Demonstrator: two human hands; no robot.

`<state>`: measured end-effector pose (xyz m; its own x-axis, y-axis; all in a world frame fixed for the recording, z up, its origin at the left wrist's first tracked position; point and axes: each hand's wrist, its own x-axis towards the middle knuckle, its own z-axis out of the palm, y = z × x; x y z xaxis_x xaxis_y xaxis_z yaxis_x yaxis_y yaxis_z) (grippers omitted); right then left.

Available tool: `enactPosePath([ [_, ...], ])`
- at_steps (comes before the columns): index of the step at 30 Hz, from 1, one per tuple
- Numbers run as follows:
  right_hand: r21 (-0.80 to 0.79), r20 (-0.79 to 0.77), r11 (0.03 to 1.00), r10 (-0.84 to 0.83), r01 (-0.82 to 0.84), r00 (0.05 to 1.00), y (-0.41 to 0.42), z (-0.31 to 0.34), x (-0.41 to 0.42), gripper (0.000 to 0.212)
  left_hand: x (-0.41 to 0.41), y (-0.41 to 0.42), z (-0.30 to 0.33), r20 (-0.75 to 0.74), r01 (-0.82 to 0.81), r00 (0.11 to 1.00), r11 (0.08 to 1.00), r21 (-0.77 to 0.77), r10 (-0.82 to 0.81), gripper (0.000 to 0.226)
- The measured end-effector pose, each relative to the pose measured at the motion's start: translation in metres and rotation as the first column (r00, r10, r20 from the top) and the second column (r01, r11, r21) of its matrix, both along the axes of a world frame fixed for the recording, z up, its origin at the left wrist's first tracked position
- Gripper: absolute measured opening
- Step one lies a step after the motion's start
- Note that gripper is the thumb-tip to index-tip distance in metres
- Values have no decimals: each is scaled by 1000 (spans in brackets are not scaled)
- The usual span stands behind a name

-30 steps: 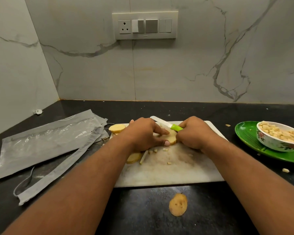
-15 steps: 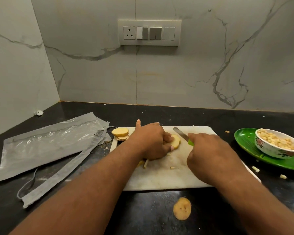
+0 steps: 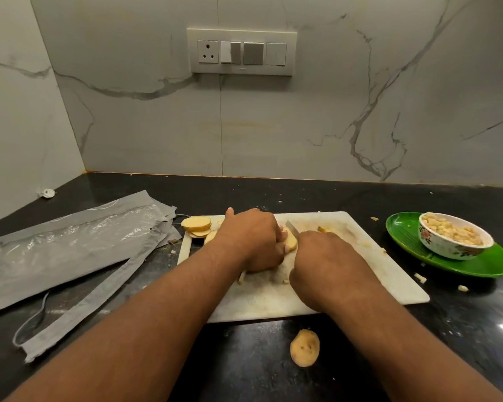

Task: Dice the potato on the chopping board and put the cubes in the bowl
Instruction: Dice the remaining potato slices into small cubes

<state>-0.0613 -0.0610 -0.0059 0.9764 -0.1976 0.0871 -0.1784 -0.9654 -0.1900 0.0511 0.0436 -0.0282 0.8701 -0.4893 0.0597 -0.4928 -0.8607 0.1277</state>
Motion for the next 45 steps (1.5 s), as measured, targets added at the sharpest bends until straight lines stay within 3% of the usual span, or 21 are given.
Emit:
enactPosePath([
  [10, -37, -65, 999, 6, -9, 998, 7, -2, -19, 44, 4, -3, -5, -28, -4, 1000, 1000, -26, 4, 45],
  [13, -54, -88, 998, 8, -13, 996, 7, -5, -29, 61, 4, -3, -4, -32, -6, 999, 1000, -30, 5, 45],
  [17, -29, -153, 996, 78, -83, 985, 4, -3, -59, 103, 2, -2, -3, -44, -8, 999, 999, -35, 6, 47],
  [23, 3, -93, 994, 108, -108, 990, -3, 15, -77, 77, -2, 3, -1, -47, -2, 999, 996, -92, -3, 44],
  [31, -71, 72, 997, 22, -17, 997, -6, -3, -8, 46, -3, 6, 2, -97, -27, 995, 996, -80, 20, 42],
  [38, -31, 20, 999, 24, -24, 1000, -2, -6, -2, 42, -2, 3, 3, -97, -43, 995, 998, -56, 38, 41],
  [45, 2, -117, 987, 162, -163, 980, -6, 15, -69, 61, -2, 3, 1, -80, -52, 996, 995, -86, 46, 40],
])
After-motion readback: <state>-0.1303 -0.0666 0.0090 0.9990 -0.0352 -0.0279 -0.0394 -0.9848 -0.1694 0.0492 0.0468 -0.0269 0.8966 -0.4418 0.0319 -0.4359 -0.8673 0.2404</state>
